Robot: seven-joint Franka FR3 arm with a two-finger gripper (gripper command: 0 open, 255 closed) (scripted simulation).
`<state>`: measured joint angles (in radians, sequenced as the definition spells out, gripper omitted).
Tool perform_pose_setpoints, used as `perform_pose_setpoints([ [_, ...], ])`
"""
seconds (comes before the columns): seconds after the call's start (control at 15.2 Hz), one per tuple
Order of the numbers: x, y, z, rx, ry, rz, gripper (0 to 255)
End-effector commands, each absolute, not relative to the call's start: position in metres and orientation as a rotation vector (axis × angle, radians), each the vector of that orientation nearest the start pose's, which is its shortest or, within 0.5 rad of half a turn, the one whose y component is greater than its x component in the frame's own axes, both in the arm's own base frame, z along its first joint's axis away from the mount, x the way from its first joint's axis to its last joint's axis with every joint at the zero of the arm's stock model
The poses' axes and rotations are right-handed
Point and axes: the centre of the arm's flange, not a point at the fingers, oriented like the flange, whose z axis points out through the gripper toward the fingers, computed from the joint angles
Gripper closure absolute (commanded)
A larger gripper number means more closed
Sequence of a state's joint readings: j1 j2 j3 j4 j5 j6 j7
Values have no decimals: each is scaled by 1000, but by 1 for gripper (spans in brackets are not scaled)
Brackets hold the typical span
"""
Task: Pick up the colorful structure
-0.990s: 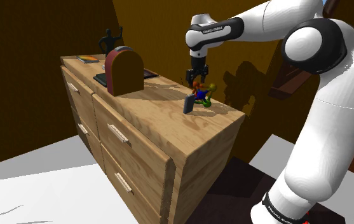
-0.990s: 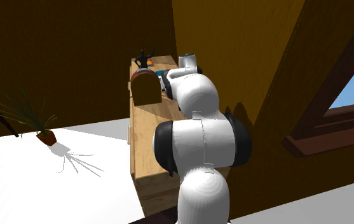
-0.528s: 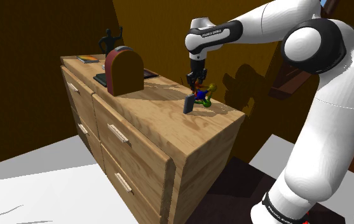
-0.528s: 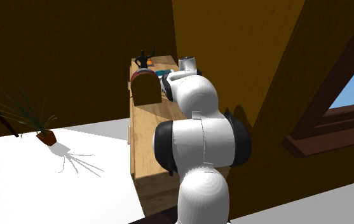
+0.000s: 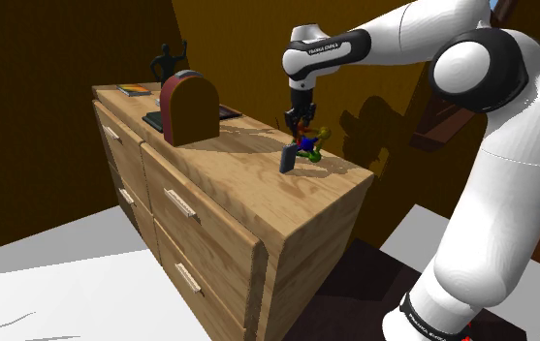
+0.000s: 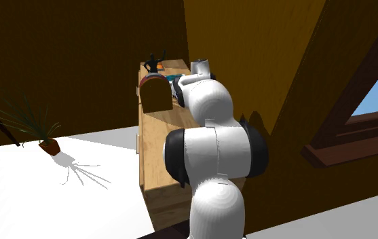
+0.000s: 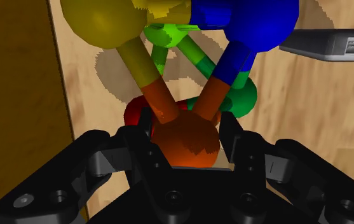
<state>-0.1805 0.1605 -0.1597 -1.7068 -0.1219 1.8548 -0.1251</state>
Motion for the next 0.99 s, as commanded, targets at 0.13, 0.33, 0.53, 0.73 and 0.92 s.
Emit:
perform_pose_setpoints([
  [0.13, 573, -208, 513, -3264, 292, 71, 255],
  [0.33, 573, -208, 529, -3264, 292, 71, 255],
  [0.53, 573, -208, 545, -3264, 292, 71, 255],
  [0.73, 573, -208, 561, -3264, 292, 71, 255],
  [0.92, 573, -208, 567, -3264, 292, 71, 255],
])
